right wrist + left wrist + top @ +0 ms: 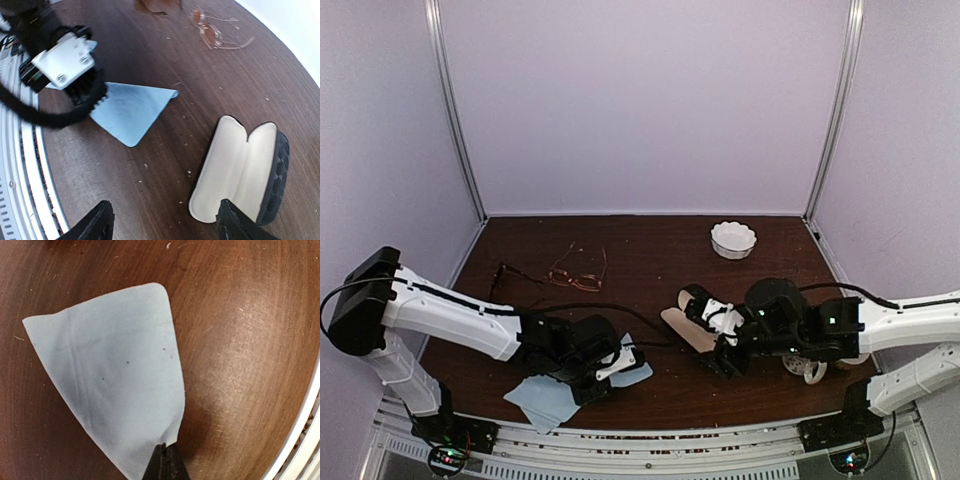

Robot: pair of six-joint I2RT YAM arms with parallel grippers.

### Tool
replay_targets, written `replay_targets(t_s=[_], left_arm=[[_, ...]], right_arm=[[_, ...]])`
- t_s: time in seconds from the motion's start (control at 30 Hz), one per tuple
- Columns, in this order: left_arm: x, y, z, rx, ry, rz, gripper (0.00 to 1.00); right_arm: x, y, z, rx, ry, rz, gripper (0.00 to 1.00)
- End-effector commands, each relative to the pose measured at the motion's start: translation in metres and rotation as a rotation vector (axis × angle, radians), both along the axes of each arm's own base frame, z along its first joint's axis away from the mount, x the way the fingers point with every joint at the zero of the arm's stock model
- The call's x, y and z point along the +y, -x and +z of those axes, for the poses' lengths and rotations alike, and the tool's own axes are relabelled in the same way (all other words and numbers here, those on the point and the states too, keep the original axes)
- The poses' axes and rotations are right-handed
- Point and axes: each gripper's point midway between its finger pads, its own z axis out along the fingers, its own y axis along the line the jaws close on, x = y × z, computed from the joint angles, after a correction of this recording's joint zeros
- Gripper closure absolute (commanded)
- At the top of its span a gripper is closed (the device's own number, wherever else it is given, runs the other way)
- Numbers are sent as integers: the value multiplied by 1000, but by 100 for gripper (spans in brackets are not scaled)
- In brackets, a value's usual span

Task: Organize the sunglasses
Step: Move the glasses cleaning cloth to the center of the board, then pick up the glasses cleaning cloth from the center of the board.

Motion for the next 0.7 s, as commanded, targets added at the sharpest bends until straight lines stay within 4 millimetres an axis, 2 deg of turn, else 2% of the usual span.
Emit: replay_targets(t_s=[0.0, 0.13, 0.33, 0.53, 0.67], left_arm=[[-5, 4, 9, 11, 86, 13, 100], [-4, 2, 8, -2, 102, 23, 100], [2, -2, 13, 19, 183, 36, 100], [3, -2, 14, 51, 227, 28, 100], [4, -2, 14, 84, 254, 21, 100]], right_arm=[[27, 27, -4, -97, 18, 236, 28], [49, 40, -19, -78, 45, 352, 29], [76, 39, -42, -125, 111, 442, 36], [93, 35, -61, -136, 155, 484, 40], [100, 35, -66, -146, 159, 499, 39]])
